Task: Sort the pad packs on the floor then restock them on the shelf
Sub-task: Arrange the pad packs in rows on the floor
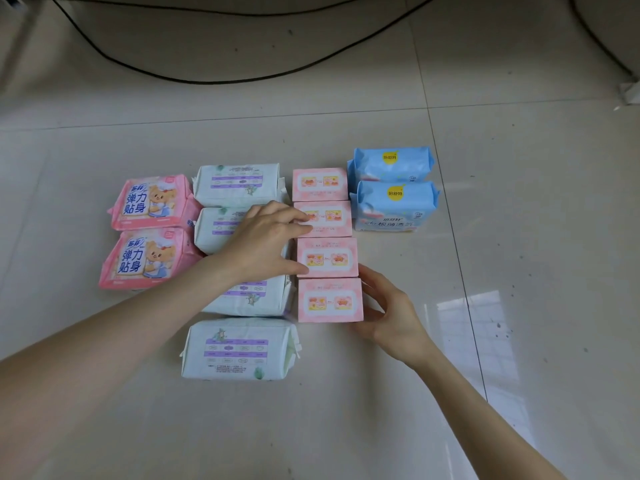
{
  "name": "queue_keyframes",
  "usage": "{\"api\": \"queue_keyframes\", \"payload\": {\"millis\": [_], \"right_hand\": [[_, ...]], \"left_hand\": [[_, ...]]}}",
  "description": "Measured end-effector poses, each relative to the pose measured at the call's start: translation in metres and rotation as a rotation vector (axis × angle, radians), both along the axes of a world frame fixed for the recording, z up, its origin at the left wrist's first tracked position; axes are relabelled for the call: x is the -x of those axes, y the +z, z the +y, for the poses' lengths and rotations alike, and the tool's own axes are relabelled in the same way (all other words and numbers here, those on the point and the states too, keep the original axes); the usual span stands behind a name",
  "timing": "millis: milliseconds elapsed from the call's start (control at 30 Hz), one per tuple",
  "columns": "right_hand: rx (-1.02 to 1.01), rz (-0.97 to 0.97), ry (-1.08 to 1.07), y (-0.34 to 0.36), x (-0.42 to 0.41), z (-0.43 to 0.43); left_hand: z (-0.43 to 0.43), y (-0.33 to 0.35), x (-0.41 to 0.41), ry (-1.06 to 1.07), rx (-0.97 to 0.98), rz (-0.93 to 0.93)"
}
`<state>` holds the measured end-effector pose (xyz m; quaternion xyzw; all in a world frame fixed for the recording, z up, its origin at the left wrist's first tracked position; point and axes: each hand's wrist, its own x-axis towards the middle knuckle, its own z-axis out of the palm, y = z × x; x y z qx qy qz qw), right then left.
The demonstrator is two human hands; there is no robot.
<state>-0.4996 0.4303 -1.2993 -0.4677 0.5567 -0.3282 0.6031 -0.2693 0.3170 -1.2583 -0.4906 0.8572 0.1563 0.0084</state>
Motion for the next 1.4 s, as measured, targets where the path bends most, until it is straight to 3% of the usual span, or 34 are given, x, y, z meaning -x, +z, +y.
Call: {"api": "queue_keyframes", "payload": {"millis": [467,733,1000,1400], "right_hand": [[-0.019,0.093,0.028,0.0,-0.003,0.002],[0.045,0.539,0.174,0.047,0.007,0.002],[0.18,1.002,0.394,0.127,0.0,0.003],[0.219,1.214,0.53,0.33,-0.011,0.003]], "left_hand": [[0.001,0.0,0.0,-0.014,0.004,-0.022],[0.021,0.027,0.001,-0.01,0.025,-0.078],[0.049,0.105,-0.012,-0.085,0.048,-0.273],[0.073,0.301,-0.016,-0.074,0.086,-0.4]]}}
